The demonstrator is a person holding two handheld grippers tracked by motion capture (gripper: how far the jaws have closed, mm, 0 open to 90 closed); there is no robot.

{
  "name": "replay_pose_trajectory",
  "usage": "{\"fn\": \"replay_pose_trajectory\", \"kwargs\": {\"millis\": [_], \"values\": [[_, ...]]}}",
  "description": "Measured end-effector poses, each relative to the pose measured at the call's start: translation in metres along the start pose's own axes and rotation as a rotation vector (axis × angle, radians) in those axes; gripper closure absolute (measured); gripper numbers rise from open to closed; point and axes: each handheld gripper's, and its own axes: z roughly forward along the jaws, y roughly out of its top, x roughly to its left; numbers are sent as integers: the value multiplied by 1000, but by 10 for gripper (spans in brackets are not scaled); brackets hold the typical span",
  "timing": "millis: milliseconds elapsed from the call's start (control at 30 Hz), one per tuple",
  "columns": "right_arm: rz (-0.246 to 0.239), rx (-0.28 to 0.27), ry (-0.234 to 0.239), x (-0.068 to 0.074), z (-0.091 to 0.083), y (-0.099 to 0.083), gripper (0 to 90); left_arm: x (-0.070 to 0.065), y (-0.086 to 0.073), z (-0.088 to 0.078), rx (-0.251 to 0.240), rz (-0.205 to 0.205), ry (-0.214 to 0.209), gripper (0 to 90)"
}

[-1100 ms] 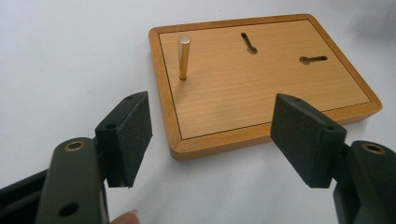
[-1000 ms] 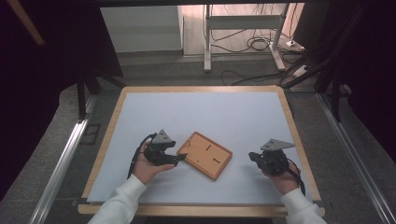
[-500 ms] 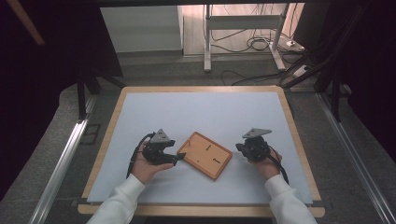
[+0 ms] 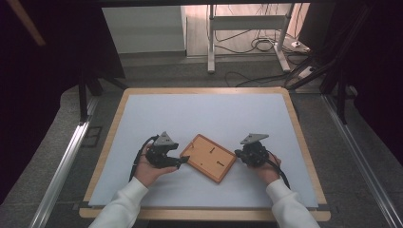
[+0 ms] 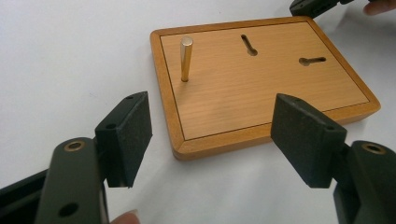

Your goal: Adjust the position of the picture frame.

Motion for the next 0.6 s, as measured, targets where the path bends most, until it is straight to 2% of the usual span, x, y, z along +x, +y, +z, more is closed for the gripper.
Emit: {"fn": "replay_pose_trajectory", "kwargs": {"millis": [367,600], "values": [[13,6,0,2,-3,-3,900,2,0,-1,-5,-4,1,288],[-5,-2,-1,5,-9,-5,900,4,-1,-1,-2,-4,2,288]]}}
